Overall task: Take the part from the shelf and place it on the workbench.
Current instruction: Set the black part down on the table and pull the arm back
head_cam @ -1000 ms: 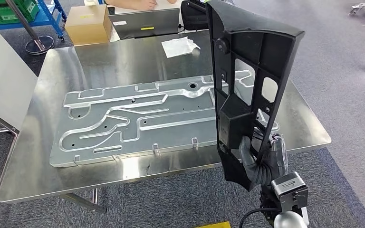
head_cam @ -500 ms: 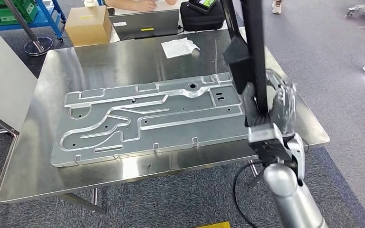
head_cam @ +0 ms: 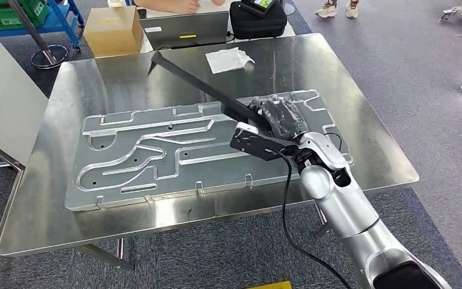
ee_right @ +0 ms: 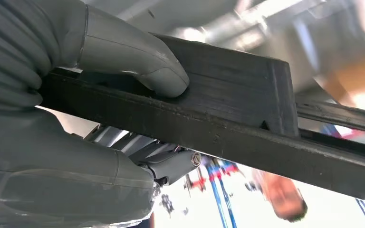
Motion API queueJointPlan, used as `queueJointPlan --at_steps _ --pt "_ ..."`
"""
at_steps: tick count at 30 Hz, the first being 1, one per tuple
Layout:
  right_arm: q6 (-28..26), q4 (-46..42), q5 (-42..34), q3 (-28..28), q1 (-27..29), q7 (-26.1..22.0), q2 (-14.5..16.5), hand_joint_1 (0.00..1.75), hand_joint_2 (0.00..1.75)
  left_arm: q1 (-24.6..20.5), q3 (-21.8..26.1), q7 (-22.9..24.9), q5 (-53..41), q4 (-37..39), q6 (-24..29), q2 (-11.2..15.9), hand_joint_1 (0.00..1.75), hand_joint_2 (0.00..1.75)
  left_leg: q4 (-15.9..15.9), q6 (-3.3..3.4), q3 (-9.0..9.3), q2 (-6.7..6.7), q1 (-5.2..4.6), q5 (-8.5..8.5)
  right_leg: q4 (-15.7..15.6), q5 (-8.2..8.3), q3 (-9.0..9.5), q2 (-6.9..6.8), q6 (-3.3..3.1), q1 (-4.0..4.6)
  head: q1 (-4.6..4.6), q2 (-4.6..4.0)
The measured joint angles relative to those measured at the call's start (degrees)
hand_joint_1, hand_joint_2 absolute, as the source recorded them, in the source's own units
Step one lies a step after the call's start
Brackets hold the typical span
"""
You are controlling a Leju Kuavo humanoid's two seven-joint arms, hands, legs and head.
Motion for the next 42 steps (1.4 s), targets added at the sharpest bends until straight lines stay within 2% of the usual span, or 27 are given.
queueJointPlan --at_steps 7,14,18,20,24,37,42 --pt "-0.73 13.47 7.94 3.98 -3.59 -0.27 0.13 1.75 1.75 -0.71 0.02 0.97 -0.74 0.66 -0.38 0.42 0.0 1.75 0.01 0.0 0.01 -0.19 0.0 0.0 -0.07 -0.02 0.09 -0.22 0.01 0.07 0.0 0.0" --pt "-2.48 24.14 11.87 6.62 -6.98 -1.31 1.09 1.75 1.75 -0.76 0.37 2.09 -0.76 0.79 0.56 0.43 0.0 1.75 0.02 0.06 0.17 -0.77 0.01 0.13 -0.31 -0.05 0.65 -0.79 0.07 0.08 0.0 0.0" --pt "-2.57 28.8 13.07 7.31 -7.65 -1.46 1.69 0.0 1.75 -0.63 0.93 2.48 -0.61 0.95 1.06 0.43 0.0 1.75 0.04 0.15 0.12 -0.83 0.02 0.2 -0.45 0.09 0.73 -0.79 0.27 0.02 0.0 0.0" --pt "-2.56 30.87 13.47 7.46 -7.8 -1.6 2.24 0.0 1.75 -0.61 1.22 2.67 -0.51 0.99 1.4 0.43 0.0 1.75 0.05 0.16 0.09 -0.74 0.02 0.21 -0.53 0.14 0.7 -0.67 0.34 0.01 0.0 0.0" --pt "-2.78 34.22 13.83 7.79 -8.08 -1.73 3.64 0.0 1.75 -0.54 1.68 2.72 0.01 1.01 1.71 0.43 0.0 0.0 0.05 0.16 0.01 -0.64 0.02 0.2 -0.63 0.16 0.59 -0.56 0.38 0.03 0.0 0.0" --pt "-3.52 38.82 13.63 7.99 -10.29 -2.71 7.5 0.0 1.75 -0.25 3.93 2.98 1.25 1.01 2.8 -0.01 0.0 0.0 -0.16 0.15 0.25 -0.24 0.04 0.11 -0.71 0.14 0.62 -0.2 0.37 0.1 0.0 0.0" --pt "-5.82 38.24 13.01 7.99 -9.64 -3.98 8.35 0.0 1.75 0.37 5.33 3.56 0.96 0.66 3.57 -0.49 0.0 0.0 -0.16 0.15 0.33 -0.2 0.05 0.11 -0.69 0.15 0.65 -0.15 0.36 0.12 0.0 0.0"
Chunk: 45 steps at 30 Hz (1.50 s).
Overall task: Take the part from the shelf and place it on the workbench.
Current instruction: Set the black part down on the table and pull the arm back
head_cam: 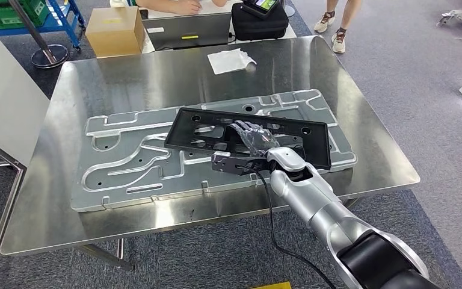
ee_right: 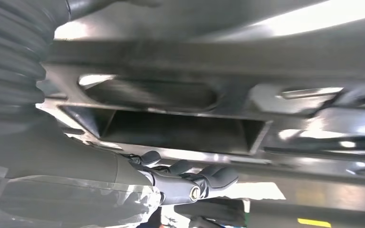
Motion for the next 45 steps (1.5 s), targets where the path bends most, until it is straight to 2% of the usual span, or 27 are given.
queueJointPlan --at_steps 5,9,13,15,17,19,21,25,29,33,35,36,37,39,40,41,42,43,45 --pt "-2.11 -4.04 -1.49 -0.01 2.63 -0.98 0.59 0.0 1.75 0.93 1.57 0.38 -0.83 -1.04 0.3 -0.74 0.0 0.0 0.01 0.0 -0.02 0.01 0.0 0.0 0.01 0.0 -0.01 -0.01 0.0 0.05 0.0 0.0" --pt "-7.97 -12.88 -6.99 -1.04 7.06 -4.32 0.64 0.0 0.0 1.79 3.04 0.95 -2.8 -2.58 0.2 -1.56 0.0 0.0 0.01 0.0 -0.04 0.01 -0.01 0.0 0.01 -0.01 -0.02 -0.02 -0.01 0.05 0.0 0.0" --pt "-12.76 -25.95 -14.72 -3.25 12.44 -7.51 0.65 0.0 1.75 2.55 4.64 1.39 -4.68 -4.25 0.03 -2.44 0.0 0.0 0.0 -0.02 -0.06 0.0 -0.01 -0.06 0.0 -0.03 -0.03 -0.03 -0.03 0.04 0.0 0.0" --pt "-15.09 -31.12 -20.26 -4.24 14.88 -10.59 0.72 0.0 1.75 2.68 5.25 1.52 -5.54 -4.78 -0.09 -2.77 0.0 0.0 0.01 -0.03 -0.06 -0.01 -0.02 -0.07 -0.01 -0.03 -0.03 -0.04 -0.03 0.03 0.0 0.0" --pt "-16.14 -37.2 -29.46 -5.25 17.71 -13.71 0.72 0.0 1.75 2.72 5.96 1.55 -6.42 -5.03 -0.17 -3.05 0.0 0.0 0.01 -0.02 -0.05 -0.02 -0.02 -0.07 -0.01 -0.03 -0.02 -0.05 -0.03 0.02 0.0 0.0" --pt "-14.49 -44.08 -38.7 -5.86 20.6 -15.7 0.27 0.0 1.75 2.73 6.81 1.47 -7.13 -5.08 -0.27 -3.28 0.0 0.0 0.01 -0.01 -0.03 -0.01 -0.02 -0.08 -0.02 -0.03 -0.02 -0.03 -0.03 0.01 0.0 0.0" --pt "-11.79 -50.78 -44.84 -6.13 23.44 -18.1 -0.8 0.0 1.75 2.73 7.62 1.29 -7.71 -5.08 -0.43 -3.5 0.0 0.0 0.05 0.02 -0.02 0.0 -0.04 -0.1 -0.05 -0.03 -0.01 -0.03 -0.03 -0.01 0.0 0.0" --pt "-10.88 -61.58 -46.69 -7.08 29.53 -24.09 -2.81 0.0 1.75 2.88 9.15 1.09 -8.73 -5.22 -0.64 -3.92 0.0 0.0 0.15 0.13 -0.04 0.0 -0.1 -0.18 -0.11 -0.02 0.04 -0.03 -0.01 -0.23 0.0 0.0" --pt "-14.65 -67.61 -46.26 -8.31 35.29 -25.22 -3.19 0.0 1.75 3.4 10.64 1.46 -9.59 -6.57 -0.7 -4.72 0.0 0.0 0.32 0.37 -0.08 0.01 -0.17 -0.33 -0.12 0.02 0.09 -0.02 0.09 -0.32 0.0 0.0" --pt "-16.36 -70.03 -47.66 -9.42 39.38 -24.42 -3.22 0.0 0.0 4.07 12.09 2.36 -10.69 -8.46 -1.22 -5.63 0.0 0.0 0.58 0.78 -0.15 0.05 -0.35 -0.26 -0.27 0.35 0.16 0.09 0.68 -0.54 0.0 0.0" --pt "-16.95 -70.41 -49.97 -10.43 41.83 -23.18 -3.23 0.0 0.0 4.36 13.23 3.14 -11.76 -9.82 -1.97 -6.41 0.0 0.0 -0.19 1.38 0.08 0.14 0.01 0.52 -0.21 0.12 0.26 0.04 1.21 -0.51 0.02 0.0" --pt "-17.15 -70.46 -51.11 -11.11 43.22 -22.77 -3.26 0.0 0.0 4.5 13.9 3.44 -12.25 -10.54 -2.32 -6.86 0.0 0.0 -0.7 1.72 0.16 0.22 0.2 0.95 0.61 -0.77 0.0 0.0 1.4 -0.48 0.03 0.0" --pt "-17.25 -70.47 -52.04 -11.84 44.54 -22.62 -3.29 0.0 0.0 4.65 14.57 3.64 -12.66 -11.18 -2.62 -7.3 0.0 0.0 -1.17 1.99 0.16 0.34 0.39 1.35 2.59 -2.36 -0.78 -0.05 1.54 -0.48 0.05 0.0" --pt "-17.21 -70.43 -52.95 -13.02 46.5 -22.71 -3.39 0.0 0.0 4.98 15.64 3.88 -13.12 -12.19 -2.95 -7.93 0.0 0.0 -1.26 2.2 -0.24 0.65 0.35 1.67 9.41 -6.39 -3.63 -0.06 1.78 -0.61 0.07 0.0" --pt "-17.2 -70.39 -53.15 -13.44 47.26 -22.61 -3.44 0.0 0.0 5.14 16.07 3.99 -13.36 -12.58 -3.05 -8.17 0.0 0.0 -1.19 2.16 -0.47 0.81 0.35 1.74 12.72 -7.75 -4.95 -0.07 1.94 -0.72 0.07 0.0" --pt "-17.26 -70.36 -53.36 -13.85 47.97 -22.29 -3.46 0.0 0.0 5.27 16.52 4.14 -13.65 -12.98 -3.15 -8.43 0.0 0.0 -1.09 2.09 -0.67 0.95 0.37 1.83 14.44 -7.99 -5.46 -0.1 2.12 -0.85 0.07 0.0" --pt "-17.37 -70.33 -53.56 -14.29 48.67 -21.86 -3.48 0.0 0.0 5.36 17.02 4.37 -14.06 -13.41 -3.29 -8.74 0.0 0.0 -0.96 1.97 -0.84 1.03 0.44 1.9 13.96 -7.09 -4.88 -0.16 2.28 -1.04 0.07 0.0" --pt "-17.53 -70.31 -53.8 -14.79 49.39 -21.43 -3.47 0.0 0.0 5.43 17.56 4.62 -14.56 -13.9 -3.49 -9.08 0.0 0.0 -0.76 1.82 -1.0 1.05 0.54 1.93 11.14 -5.31 -3.12 -0.25 2.42 -1.25 0.07 0.0" --pt "-17.94 -70.26 -54.08 -15.95 50.83 -21.04 -3.45 0.0 0.0 5.6 18.75 5.25 -15.56 -15.1 -3.98 -9.83 0.0 0.0 -0.15 1.26 -1.43 0.98 0.65 1.9 3.43 -2.5 1.23 -0.39 2.51 -1.42 0.07 0.0"
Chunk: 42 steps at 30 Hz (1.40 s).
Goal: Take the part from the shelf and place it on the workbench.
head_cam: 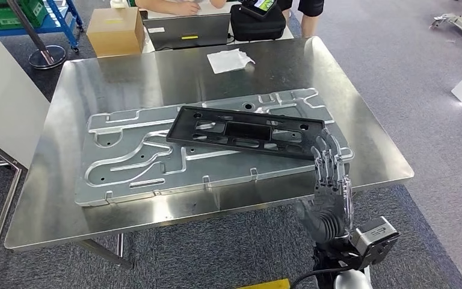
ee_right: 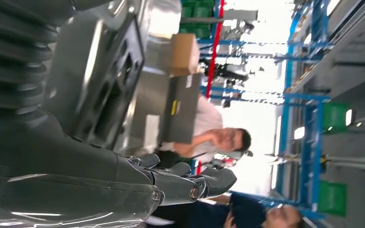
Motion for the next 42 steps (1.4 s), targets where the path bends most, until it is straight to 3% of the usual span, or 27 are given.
queueJointPlan --at_steps 2,4,6,8,10,11,12,13,14,16,18,20,21,23,25,26,27,28,30,32,33,35,36,37,40,41,42 --pt "-0.28 0.08 0.1 -1.26 1.48 -0.01 0.1 0.0 0.0 0.32 1.18 0.62 -0.97 -1.41 -0.56 -0.71 0.0 0.0 0.47 -0.79 -0.38 -0.12 -0.12 0.1 -3.49 0.67 1.67 0.1 -0.61 0.3 -0.03 0.01" --pt "-0.3 0.13 0.52 -2.48 2.92 0.05 0.28 0.0 0.0 0.76 2.4 1.36 -1.93 -2.95 -1.14 -1.45 0.0 0.0 0.47 -1.62 -0.64 -0.15 -0.19 0.46 -3.49 0.98 1.15 0.28 -1.66 0.53 -0.05 0.01" --pt "-0.11 0.24 1.67 -3.24 3.97 0.43 0.56 0.0 0.0 1.21 3.75 2.24 -3.13 -4.63 -1.85 -2.2 0.0 0.0 1.44 -2.32 -1.28 -0.17 -0.01 -0.65 -3.79 1.57 0.55 0.12 -2.82 0.46 -0.04 0.0" --pt "0.1 0.5 4.21 -3.61 4.68 1.2 0.89 0.0 0.0 1.5 5.4 3.09 -4.65 -6.44 -2.69 -3.05 0.0 0.0 6.29 -2.66 -3.14 -0.22 0.14 -4.89 -3.96 2.37 -0.34 -0.27 -3.83 0.52 -0.05 0.0" --pt "0.28 0.98 6.93 -3.83 5.2 2.09 1.12 0.0 0.0 1.6 7.31 3.78 -6.06 -8.21 -3.33 -3.98 0.0 0.0 13.66 -2.8 -5.46 -0.22 0.15 -9.35 -3.89 3.17 -1.53 -0.78 -4.3 0.88 -0.07 0.0" --pt "0.37 1.28 7.86 -3.87 5.38 2.51 1.21 0.0 0.0 1.64 8.25 4.08 -6.66 -8.99 -3.6 -4.42 0.0 0.0 16.01 -2.82 -5.84 -0.22 0.15 -10.11 -3.85 3.59 -2.12 -1.1 -4.37 1.08 -0.07 0.0" --pt "0.5 1.61 8.59 -3.89 5.5 2.93 1.28 0.0 0.0 1.67 9.16 4.33 -7.26 -9.72 -3.83 -4.85 0.0 0.0 16.47 -2.75 -5.29 -0.21 0.15 -9.64 -3.78 4.0 -2.68 -1.44 -4.38 1.24 -0.07 0.0" --pt "0.62 1.97 9.26 -3.9 5.57 3.32 1.35 0.0 0.0 1.68 10.04 4.51 -7.81 -10.38 -4.05 -5.22 0.0 0.0 14.65 -2.6 -3.57 -0.13 0.13 -8.11 -3.71 4.38 -3.2 -1.79 -4.33 1.37 -0.07 0.0" --pt "0.72 2.33 10.03 -3.9 5.61 3.77 1.4 0.0 0.0 1.64 10.92 4.62 -8.3 -10.99 -4.2 -5.58 0.0 0.0 11.1 -2.33 -0.91 0.27 0.06 -6.37 -3.63 4.76 -3.63 -2.17 -4.23 1.47 -0.07 0.0" --pt "0.77 3.08 11.76 -3.9 5.67 4.63 1.43 0.0 0.0 1.41 12.44 4.68 -8.95 -11.97 -4.32 -6.1 0.0 0.0 2.61 -1.75 4.77 1.86 -0.36 -4.79 -3.47 5.45 -4.14 -3.0 -3.81 1.67 -0.04 0.01" --pt "0.56 4.0 13.59 -3.9 5.64 5.54 1.44 0.0 0.0 1.21 13.62 4.64 -9.33 -12.56 -4.3 -6.54 0.0 0.0 -1.51 -1.23 6.86 2.64 -0.88 -4.92 -3.56 6.2 -4.12 -3.98 -3.13 1.65 -0.03 0.01" --pt "0.12 5.39 15.52 -3.9 5.48 6.63 1.43 0.0 0.0 1.28 14.73 4.58 -9.67 -12.88 -4.29 -6.9 0.0 0.0 -2.0 -0.52 6.11 1.9 -0.92 -3.91 -3.81 6.79 -4.05 -4.53 -2.3 1.4 -0.06 0.01" --pt "-0.15 6.37 16.49 -3.9 5.4 7.23 1.41 0.0 0.0 1.32 15.24 4.57 -9.88 -13.04 -4.3 -7.04 0.0 0.0 -2.17 -0.06 5.59 1.52 -0.82 -3.18 -3.45 6.03 -4.28 -3.96 -1.89 1.3 -0.08 0.01" --pt "-0.96 8.81 18.52 -3.9 5.31 8.34 1.37 0.0 0.0 1.34 16.03 4.55 -10.21 -13.35 -4.36 -7.29 0.0 0.0 -2.5 0.7 4.14 0.82 -0.61 -1.56 0.05 1.44 -5.39 -1.83 -1.33 1.2 -0.07 0.0" --pt "-2.16 11.58 21.31 -3.89 5.2 9.33 1.28 0.0 0.0 1.32 16.65 4.55 -10.6 -13.52 -4.52 -7.48 0.0 0.0 -2.4 1.02 2.35 -0.02 -0.74 -0.17 6.83 -4.02 -6.87 -0.57 -1.23 1.23 -0.07 0.0" --pt "-2.74 13.05 22.64 -3.88 5.1 9.79 1.21 0.0 0.0 1.34 16.98 4.55 -10.78 -13.53 -4.64 -7.58 0.0 0.0 -2.27 1.02 1.44 -0.52 -0.81 0.52 9.75 -5.09 -7.14 -0.41 -1.23 1.23 -0.07 0.0" --pt "-3.17 14.55 23.6 -3.88 5.01 10.14 1.13 0.0 0.0 1.34 17.32 4.55 -10.95 -13.54 -4.73 -7.66 0.0 0.0 -2.06 0.94 0.5 -1.06 -0.84 1.17 11.09 -4.67 -6.64 -0.34 -1.28 1.24 -0.07 0.0" --pt "-3.41 15.85 24.09 -3.88 4.94 10.37 1.05 0.0 0.0 1.34 17.59 4.55 -11.06 -13.54 -4.79 -7.72 0.0 0.0 -1.77 0.82 -0.44 -1.62 -0.85 1.74 10.46 -3.25 -5.2 -0.19 -1.4 1.24 -0.07 0.0" --pt "-3.61 17.86 24.57 -3.88 4.67 10.76 0.98 0.0 0.0 1.3 18.06 4.55 -11.26 -13.54 -4.87 -7.85 0.0 0.0 -1.02 0.45 -2.21 -2.73 -0.86 2.67 3.54 -0.76 0.27 1.21 -1.96 1.24 -0.07 0.0" --pt "-3.83 19.68 24.84 -3.87 4.3 11.23 0.92 0.0 0.0 1.22 18.47 4.56 -11.54 -13.6 -4.94 -7.96 0.0 0.0 -0.46 -0.1 -3.3 -3.73 -0.92 3.51 -3.81 -1.03 4.97 3.17 -2.47 1.31 -0.09 0.01" --pt "-4.02 20.83 24.84 -3.86 4.12 11.44 0.9 0.0 0.0 1.21 18.69 4.58 -11.77 -13.65 -4.99 -7.99 0.0 0.0 -0.4 -0.45 -3.6 -4.21 -0.9 4.0 -5.57 -1.57 5.89 3.66 -2.66 1.43 -0.1 0.01" --pt "-4.44 23.39 24.66 -3.75 3.83 11.62 0.86 0.0 0.0 1.35 19.28 4.65 -12.33 -13.76 -5.1 -8.01 0.0 0.0 -0.55 -1.17 -4.04 -5.1 -0.83 4.92 -6.06 -0.98 5.66 2.82 -3.15 1.5 -0.09 0.01" --pt "-4.61 24.53 24.58 -3.69 3.63 11.64 0.84 0.0 0.0 1.43 19.63 4.69 -12.55 -13.79 -5.15 -8.0 0.0 0.0 -0.22 -1.47 -4.49 -4.81 -0.77 4.53 -6.21 -0.48 5.24 2.21 -3.57 1.41 -0.09 0.01" --pt "-4.74 25.47 24.54 -3.62 3.49 11.64 0.83 0.0 0.0 1.51 19.9 4.73 -12.69 -13.81 -5.17 -8.0 0.0 0.0 0.95 -1.76 -5.14 -4.02 -0.72 2.96 -6.35 0.16 4.66 1.53 -4.05 1.28 -0.12 0.0" --pt "-5.01 27.52 24.52 -3.55 3.38 11.62 0.8 0.0 0.0 1.5 20.29 4.78 -12.81 -13.88 -5.18 -7.97 0.0 0.0 10.28 -2.86 -7.74 -1.43 -0.31 -5.66 -6.37 1.98 2.42 -0.58 -4.7 1.29 -0.21 0.01" --pt "-5.05 28.05 24.52 -3.54 3.37 11.62 0.8 0.0 0.0 1.48 20.36 4.79 -12.84 -13.92 -5.18 -7.95 0.0 0.0 13.68 -3.24 -8.2 -1.23 -0.16 -7.03 -6.24 2.54 1.61 -1.31 -4.63 1.33 -0.2 0.01" --pt "-5.07 28.54 24.48 -3.52 3.31 11.62 0.8 0.0 0.0 1.46 20.45 4.79 -12.9 -13.96 -5.19 -7.94 0.0 0.0 15.86 -3.54 -8.01 -1.12 -0.02 -6.83 -6.04 3.07 0.73 -2.05 -4.53 1.34 -0.21 0.01"
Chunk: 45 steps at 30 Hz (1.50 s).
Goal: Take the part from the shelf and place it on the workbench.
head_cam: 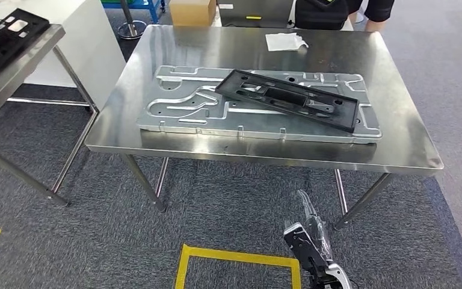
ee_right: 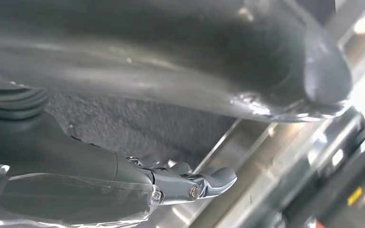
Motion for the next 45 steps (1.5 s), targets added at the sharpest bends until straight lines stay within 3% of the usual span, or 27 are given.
queueJointPlan --at_steps 1,3,5,7,9,10,12,14,15,16,17,19,21,24,26,28,29,30,32,34,36,37,39,40,41,43,45 --pt "-0.01 0.47 -0.12 0.05 -0.1 -0.01 -0.01 0.0 0.0 -0.02 0.08 0.0 -0.13 -0.04 0.0 0.0 0.0 0.0 0.44 -0.2 1.05 0.15 0.13 1.42 0.28 0.49 -0.91 -0.71 0.14 0.01 0.0 -0.01" --pt "-0.01 1.33 -0.59 0.34 -0.47 -0.07 -0.04 0.0 0.0 -0.1 0.33 -0.01 -0.53 -0.17 0.0 0.01 0.0 0.0 -4.56 -0.24 6.19 1.33 0.3 4.4 0.99 1.35 -2.57 -1.93 0.56 0.01 -0.01 -0.01" --pt "0.01 1.98 -0.87 0.84 -0.85 -0.2 -0.09 0.0 0.0 -0.23 0.68 -0.04 -1.12 -0.56 0.0 0.02 0.0 0.0 -13.24 0.37 12.63 3.28 0.04 3.78 1.7 2.03 -3.54 -2.88 1.15 0.13 0.01 0.0" --pt "0.05 2.65 -0.72 1.47 -1.26 -0.29 -0.14 0.0 0.0 -0.2 1.15 -0.1 -1.81 -1.08 0.0 0.03 0.0 0.0 -17.63 1.42 15.04 3.82 -0.47 2.55 1.89 2.89 -3.82 -3.89 1.86 0.12 0.05 0.0" --pt "0.1 3.32 -0.61 2.08 -1.62 -0.31 -0.25 0.0 0.0 0.1 1.73 -0.11 -2.2 -1.45 -0.01 -0.01 0.0 0.0 -17.91 2.61 14.12 3.1 -0.6 3.4 1.9 3.41 -4.01 -4.32 2.65 -0.11 0.06 0.0" --pt "0.13 3.6 -0.61 2.28 -1.71 -0.31 -0.33 0.0 0.0 0.24 2.02 -0.09 -2.25 -1.59 -0.01 -0.05 0.0 0.0 -17.99 3.17 13.52 2.73 -0.58 4.07 2.56 2.4 -4.36 -3.51 2.98 -0.24 0.05 0.0" --pt "0.2 4.19 -0.61 2.56 -1.77 -0.28 -0.6 0.0 0.0 0.32 2.39 -0.07 -2.37 -1.82 -0.05 -0.17 0.0 0.0 -18.12 4.11 11.84 2.07 -0.54 5.66 7.15 -2.94 -5.79 -0.53 3.36 -0.45 0.05 -0.01" --pt "0.25 4.8 -0.48 2.75 -1.77 -0.06 -0.84 0.0 0.0 0.25 2.53 -0.05 -2.68 -2.04 -0.13 -0.19 0.0 0.0 -17.99 4.56 9.64 1.04 -0.81 7.31 14.4 -8.26 -7.35 1.4 3.27 -0.38 0.05 -0.01" --pt "0.28 5.09 -0.35 2.78 -1.78 0.12 -0.95 0.0 0.0 0.22 2.62 -0.03 -2.92 -2.14 -0.18 -0.2 0.0 0.0 -17.83 4.6 8.5 0.41 -0.95 8.13 16.92 -8.9 -7.44 1.7 3.11 -0.29 0.05 -0.01" --pt "0.32 5.35 -0.18 2.82 -1.8 0.31 -1.01 0.0 0.0 0.22 2.73 0.0 -3.13 -2.24 -0.23 -0.2 0.0 0.0 -17.56 4.56 7.3 -0.23 -1.05 8.91 17.73 -8.06 -6.66 1.85 2.89 -0.18 0.05 -0.01" --pt "0.37 5.56 -0.04 2.87 -1.84 0.45 -1.04 0.0 0.0 0.23 2.83 0.03 -3.28 -2.35 -0.27 -0.2 0.0 0.0 -17.22 4.47 6.17 -0.85 -1.12 9.61 16.51 -6.3 -4.89 2.04 2.61 -0.05 0.05 -0.01" --pt "0.62 5.92 0.33 3.0 -2.12 0.77 -1.07 0.0 0.0 0.21 3.0 0.08 -3.62 -2.55 -0.32 -0.24 0.0 0.0 -16.48 4.14 4.11 -2.04 -1.26 10.83 9.06 -3.94 0.99 3.67 1.8 0.24 0.05 -0.01" --pt "1.33 6.94 0.83 3.24 -2.82 1.5 -1.15 0.0 0.0 0.02 3.3 0.04 -4.75 -2.78 -0.39 -0.27 0.0 0.0 -16.11 3.64 2.94 -3.01 -1.34 12.01 1.51 -4.94 5.66 5.33 1.33 0.42 0.03 0.0" --pt "2.67 11.66 1.22 3.74 -4.28 2.8 -1.33 0.0 0.0 -0.23 4.61 -0.31 -8.13 -3.29 -1.02 -0.28 0.0 0.0 -16.31 2.65 2.11 -3.99 -1.1 13.64 -0.95 -4.84 6.13 4.37 0.76 0.63 0.02 -0.01" --pt "2.96 17.32 0.88 3.82 -5.64 2.8 -1.36 0.0 0.0 -0.44 6.09 -0.73 -10.96 -3.54 -1.86 -0.28 0.0 0.0 -14.3 2.31 0.93 -2.65 -0.94 11.04 -1.17 -3.41 5.06 3.08 0.05 0.49 -0.01 -0.01" --pt "2.96 25.72 -0.52 3.61 -7.49 1.73 -1.49 0.0 0.0 -1.17 8.05 -1.54 -14.32 -3.64 -2.91 -0.28 0.0 0.0 -8.01 2.01 -0.97 -0.79 -0.62 5.0 -1.16 -2.04 3.51 1.67 -0.3 0.5 -0.07 -0.01" --pt "2.94 30.53 -1.58 3.29 -8.41 0.95 -1.62 0.0 0.0 -1.71 9.09 -2.15 -16.03 -3.66 -3.43 -0.26 0.0 0.0 -4.11 1.72 -1.81 -0.46 -0.43 2.73 -1.08 -1.39 2.66 0.81 -0.28 0.53 -0.08 -0.01" --pt "2.91 35.55 -2.69 2.81 -9.31 0.07 -1.79 0.0 0.0 -2.24 10.21 -2.96 -17.76 -3.65 -3.92 -0.22 0.0 0.0 -0.85 1.42 -2.21 -0.34 -0.27 1.96 -0.94 -0.78 1.76 -0.04 -0.12 0.56 -0.08 -0.01" --pt "2.85 44.63 -4.69 1.51 -10.88 -0.97 -2.27 0.0 0.0 -3.08 12.16 -5.37 -21.08 -3.38 -4.71 0.16 0.0 0.0 0.9 0.87 -0.49 0.0 0.18 4.27 -0.4 0.32 -0.23 -1.65 0.31 0.59 -0.08 -0.01" --pt "2.99 52.15 -6.24 -0.05 -12.1 -0.93 -2.92 0.0 0.0 -3.9 13.12 -8.98 -24.65 -1.83 -4.65 1.28 0.0 0.0 -4.85 0.51 5.59 1.34 0.62 6.01 0.52 1.19 -2.21 -2.86 0.9 0.59 -0.09 0.0" --pt "3.4 58.07 -7.18 -1.62 -12.75 -0.56 -3.54 0.0 0.0 -5.3 13.28 -12.57 -27.81 1.58 -3.69 3.56 0.0 0.0 -12.99 0.89 11.58 2.74 0.41 3.95 1.53 1.88 -3.53 -3.93 1.68 0.61 -0.08 0.0" --pt "3.61 60.4 -7.44 -2.27 -12.94 -0.44 -3.77 0.0 0.0 -5.99 13.33 -13.78 -28.77 3.45 -3.15 4.74 0.0 0.0 -15.51 1.37 12.99 3.03 0.17 2.8 1.8 2.25 -3.84 -4.46 2.09 0.6 -0.07 0.0" --pt "3.84 64.17 -7.65 -3.15 -13.25 -0.36 -4.0 0.0 0.0 -6.67 13.6 -14.8 -29.58 6.52 -2.31 6.74 0.0 0.0 -16.72 2.73 12.39 2.66 -0.2 2.87 1.99 2.86 -4.2 -4.76 2.99 0.23 -0.04 -0.01" --pt "3.86 65.58 -7.72 -3.43 -13.3 -0.3 -4.08 0.0 0.0 -6.78 13.77 -14.97 -29.71 7.71 -1.97 7.51 0.0 0.0 -16.84 3.32 11.84 2.48 -0.27 3.48 2.47 2.07 -4.56 -3.76 3.4 0.0 -0.02 -0.01" --pt "3.9 66.75 -7.74 -3.62 -13.25 -0.22 -4.14 0.0 0.0 -6.9 13.92 -15.09 -29.82 8.76 -1.68 8.21 0.0 0.0 -16.95 3.88 11.12 2.32 -0.33 4.25 3.77 0.17 -5.14 -2.27 3.72 -0.18 -0.02 -0.01" --pt "4.02 68.54 -7.95 -3.92 -13.06 -0.19 -4.23 0.0 0.0 -7.38 14.02 -15.54 -30.02 10.46 -1.21 9.18 0.0 0.0 -16.98 4.65 9.27 1.72 -0.58 5.86 9.33 -6.03 -6.76 0.78 3.81 -0.21 0.0 -0.01" --pt "4.34 69.82 -8.66 -4.48 -12.95 -1.11 -4.26 0.0 0.0 -7.91 14.02 -16.28 -30.55 12.65 -0.52 10.2 0.0 0.0 -16.89 4.89 7.12 0.63 -1.04 7.56 16.01 -9.91 -7.65 1.74 3.35 -0.01 -0.01 -0.01"
